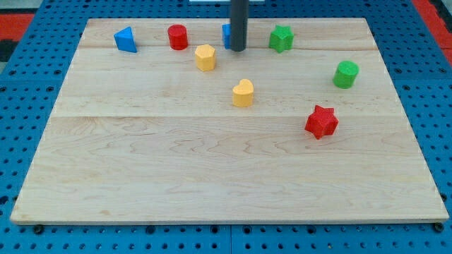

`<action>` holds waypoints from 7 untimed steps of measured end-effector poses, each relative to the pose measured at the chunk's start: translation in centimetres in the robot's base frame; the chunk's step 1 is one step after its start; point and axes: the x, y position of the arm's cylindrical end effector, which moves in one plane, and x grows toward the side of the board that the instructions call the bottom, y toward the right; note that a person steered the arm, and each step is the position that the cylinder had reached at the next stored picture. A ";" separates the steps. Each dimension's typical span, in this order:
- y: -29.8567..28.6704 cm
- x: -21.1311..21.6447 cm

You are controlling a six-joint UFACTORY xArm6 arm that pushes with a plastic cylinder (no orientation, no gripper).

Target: Place the blue cube at the top of the green star

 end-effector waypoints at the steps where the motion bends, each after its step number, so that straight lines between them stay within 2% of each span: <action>1: -3.0 0.2; 2: -5.1 -3.6; 3: -3.3 -4.8; 4: -1.4 -4.8; 5: -2.3 -4.8; 7: -1.4 -2.0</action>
